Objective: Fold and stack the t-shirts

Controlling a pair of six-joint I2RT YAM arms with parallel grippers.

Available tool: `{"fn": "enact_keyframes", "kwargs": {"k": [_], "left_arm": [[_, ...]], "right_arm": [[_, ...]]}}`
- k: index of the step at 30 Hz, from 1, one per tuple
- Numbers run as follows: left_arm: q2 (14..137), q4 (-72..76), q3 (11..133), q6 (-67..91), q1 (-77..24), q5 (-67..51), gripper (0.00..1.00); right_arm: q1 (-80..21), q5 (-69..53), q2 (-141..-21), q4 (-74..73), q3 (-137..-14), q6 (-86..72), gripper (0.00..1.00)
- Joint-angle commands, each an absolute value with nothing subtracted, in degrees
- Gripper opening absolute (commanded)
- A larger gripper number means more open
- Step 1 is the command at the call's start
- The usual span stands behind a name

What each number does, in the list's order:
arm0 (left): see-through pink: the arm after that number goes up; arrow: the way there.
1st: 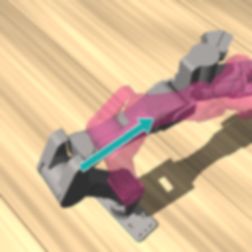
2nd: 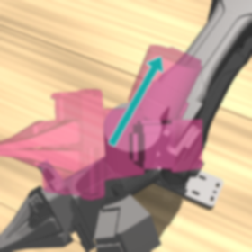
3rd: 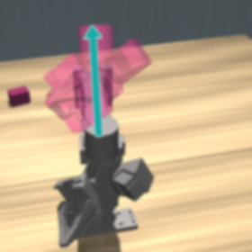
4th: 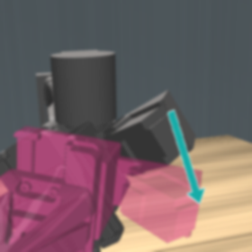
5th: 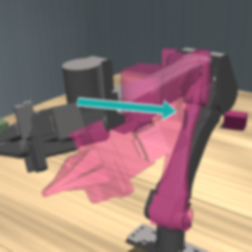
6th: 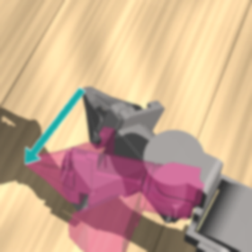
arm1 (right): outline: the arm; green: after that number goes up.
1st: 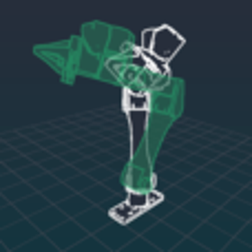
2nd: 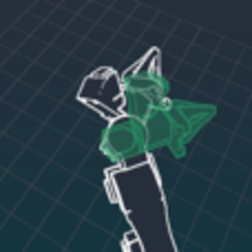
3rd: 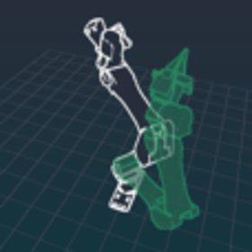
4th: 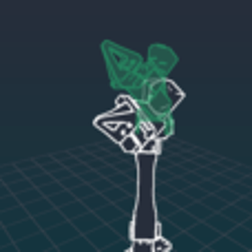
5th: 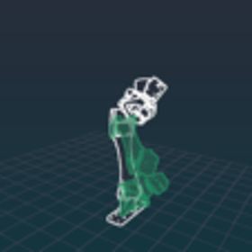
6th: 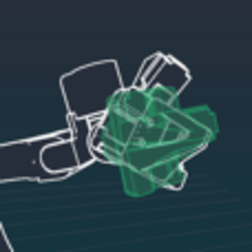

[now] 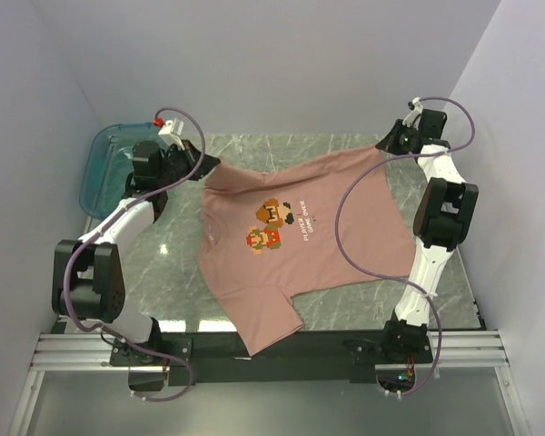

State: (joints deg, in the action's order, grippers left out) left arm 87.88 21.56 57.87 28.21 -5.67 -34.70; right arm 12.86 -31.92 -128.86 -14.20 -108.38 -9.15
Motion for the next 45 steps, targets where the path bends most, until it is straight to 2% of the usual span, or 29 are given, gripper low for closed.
{"fn": "enact_keyframes", "kwargs": {"k": [1, 45], "left_arm": [[85.43, 22.33, 56.87, 27.07, -6.50, -36.39, 0.00], [79.98, 18.63, 52.12, 26.01, -10.11, -34.89, 0.01]], "right_arm": [[13.53, -31.20, -130.17, -13.45, -109.34, -9.84, 0.01], [16.78, -32.96, -132.63, -17.66, -110.13, -11.78, 0.04]]}}
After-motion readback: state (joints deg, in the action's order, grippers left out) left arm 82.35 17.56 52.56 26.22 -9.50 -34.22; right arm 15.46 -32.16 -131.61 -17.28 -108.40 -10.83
